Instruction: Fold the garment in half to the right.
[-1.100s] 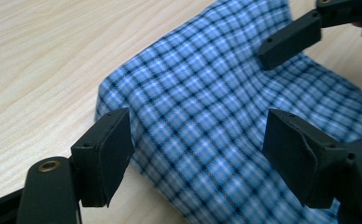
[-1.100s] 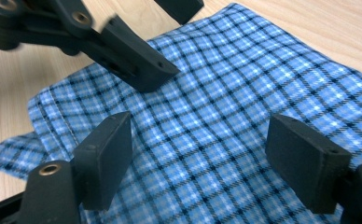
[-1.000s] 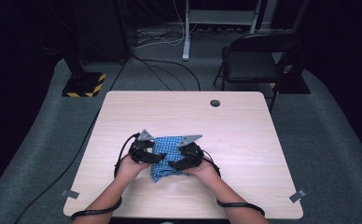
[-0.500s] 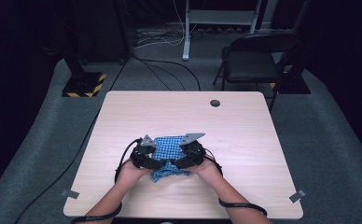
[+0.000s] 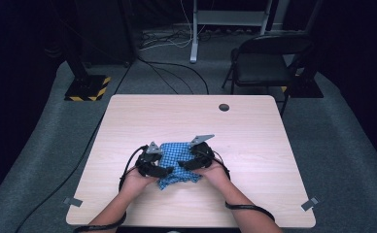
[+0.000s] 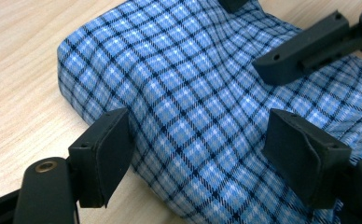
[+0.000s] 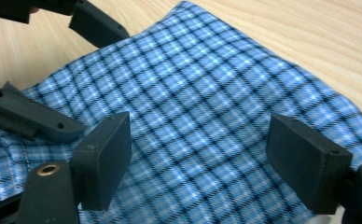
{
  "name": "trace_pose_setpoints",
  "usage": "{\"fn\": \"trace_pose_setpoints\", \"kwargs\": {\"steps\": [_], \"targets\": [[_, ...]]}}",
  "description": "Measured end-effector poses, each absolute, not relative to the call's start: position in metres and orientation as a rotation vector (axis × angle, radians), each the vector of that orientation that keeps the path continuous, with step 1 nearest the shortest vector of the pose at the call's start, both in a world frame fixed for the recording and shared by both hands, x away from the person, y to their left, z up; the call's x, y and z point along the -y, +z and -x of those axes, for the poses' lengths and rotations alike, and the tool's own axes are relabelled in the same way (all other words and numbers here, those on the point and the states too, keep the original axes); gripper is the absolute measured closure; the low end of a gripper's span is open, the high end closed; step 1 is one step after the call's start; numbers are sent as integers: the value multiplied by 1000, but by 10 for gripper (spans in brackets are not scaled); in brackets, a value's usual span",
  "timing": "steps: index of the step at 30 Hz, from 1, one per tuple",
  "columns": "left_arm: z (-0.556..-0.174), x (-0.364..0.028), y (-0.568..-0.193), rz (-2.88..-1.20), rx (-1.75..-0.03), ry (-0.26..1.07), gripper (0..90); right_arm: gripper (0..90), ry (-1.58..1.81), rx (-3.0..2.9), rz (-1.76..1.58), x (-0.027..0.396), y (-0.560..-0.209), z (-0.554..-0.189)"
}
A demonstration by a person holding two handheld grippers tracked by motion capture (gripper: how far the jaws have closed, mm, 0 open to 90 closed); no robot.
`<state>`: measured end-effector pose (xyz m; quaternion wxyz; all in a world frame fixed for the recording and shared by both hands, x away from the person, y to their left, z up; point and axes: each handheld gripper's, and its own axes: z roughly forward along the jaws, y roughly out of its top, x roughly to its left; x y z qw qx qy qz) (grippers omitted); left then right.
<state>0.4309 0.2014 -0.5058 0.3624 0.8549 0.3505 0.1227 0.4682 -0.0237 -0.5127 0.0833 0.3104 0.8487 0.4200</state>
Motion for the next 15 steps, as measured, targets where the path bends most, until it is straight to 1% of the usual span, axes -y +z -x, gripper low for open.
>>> {"fn": "trace_pose_setpoints", "kwargs": {"steps": [6, 8, 15], "targets": [[-431, -204, -494, -2177, -900, 298, 222, 217, 1257, -2470, -929, 32, -501, -461], [-432, -204, -488, -2169, -896, 322, 222, 217, 1260, -2469, -916, 35, -499, -456], [-453, -200, -477, -2130, -942, 358, 223, 217, 1294, -2499, -848, 33, -502, -436]]}}
